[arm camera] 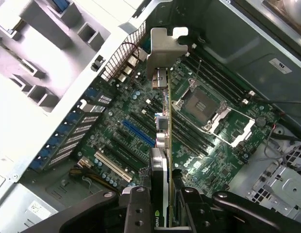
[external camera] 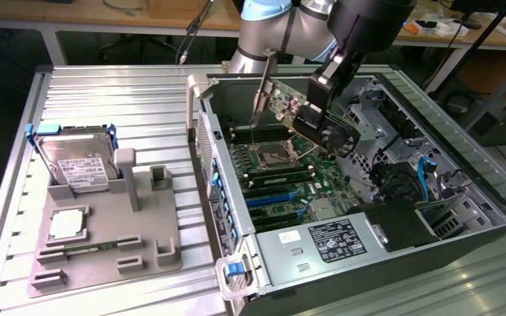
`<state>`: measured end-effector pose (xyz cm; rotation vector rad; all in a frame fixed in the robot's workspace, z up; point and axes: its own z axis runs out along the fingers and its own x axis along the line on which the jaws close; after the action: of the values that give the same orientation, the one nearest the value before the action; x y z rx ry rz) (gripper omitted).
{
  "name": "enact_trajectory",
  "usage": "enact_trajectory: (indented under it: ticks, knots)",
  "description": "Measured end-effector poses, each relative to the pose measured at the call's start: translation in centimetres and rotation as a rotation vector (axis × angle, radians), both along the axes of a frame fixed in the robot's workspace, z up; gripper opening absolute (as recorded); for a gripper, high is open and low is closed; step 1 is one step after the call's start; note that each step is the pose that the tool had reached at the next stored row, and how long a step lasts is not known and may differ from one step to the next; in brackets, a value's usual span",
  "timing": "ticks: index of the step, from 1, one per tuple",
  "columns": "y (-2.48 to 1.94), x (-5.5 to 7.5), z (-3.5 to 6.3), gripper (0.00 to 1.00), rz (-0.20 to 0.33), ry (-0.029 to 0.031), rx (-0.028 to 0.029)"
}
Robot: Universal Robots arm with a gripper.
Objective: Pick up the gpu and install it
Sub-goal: 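Insert the gpu into the slot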
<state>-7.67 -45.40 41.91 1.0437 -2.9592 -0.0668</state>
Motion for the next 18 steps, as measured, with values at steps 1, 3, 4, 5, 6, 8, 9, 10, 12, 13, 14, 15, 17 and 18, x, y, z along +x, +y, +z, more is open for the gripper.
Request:
enact_trajectory:
  ticks: [1,3,4,5,6,8,9,10,12,13,14,15,17,18]
  knots:
    - [0.0,0.0,0.0,0.27,0.005,0.0,0.0]
    - [0.0,0.01,0.0,0.27,0.015,0.0,0.0]
    - [0.0,0.01,0.0,0.27,0.021,0.0,0.0001]
    - [0.0,0.01,0.0,0.27,0.026,0.0,0.0001]
    - [0.0,0.01,0.0,0.27,0.029,0.0,0.0001]
    - [0.0,0.02,0.0,0.27,0.041,0.0,0.0001]
    - [0.0,0.02,0.0,0.27,0.043,0.0,0.0001]
    - [0.0,0.02,0.0,0.27,0.044,0.0,0.0001]
    - [0.0,0.02,0.0,0.27,0.045,0.0,0.0001]
    - [0.0,0.01,0.0,0.27,0.045,0.0,0.0001]
    - [0.0,0.02,0.0,0.27,0.046,0.0,0.0001]
    - [0.0,0.02,0.0,0.27,0.046,0.0,0.0001]
    - [0.0,0.02,0.0,0.27,0.048,0.0,0.0001]
    - [0.0,0.02,0.0,0.27,0.048,0.0,0.0002]
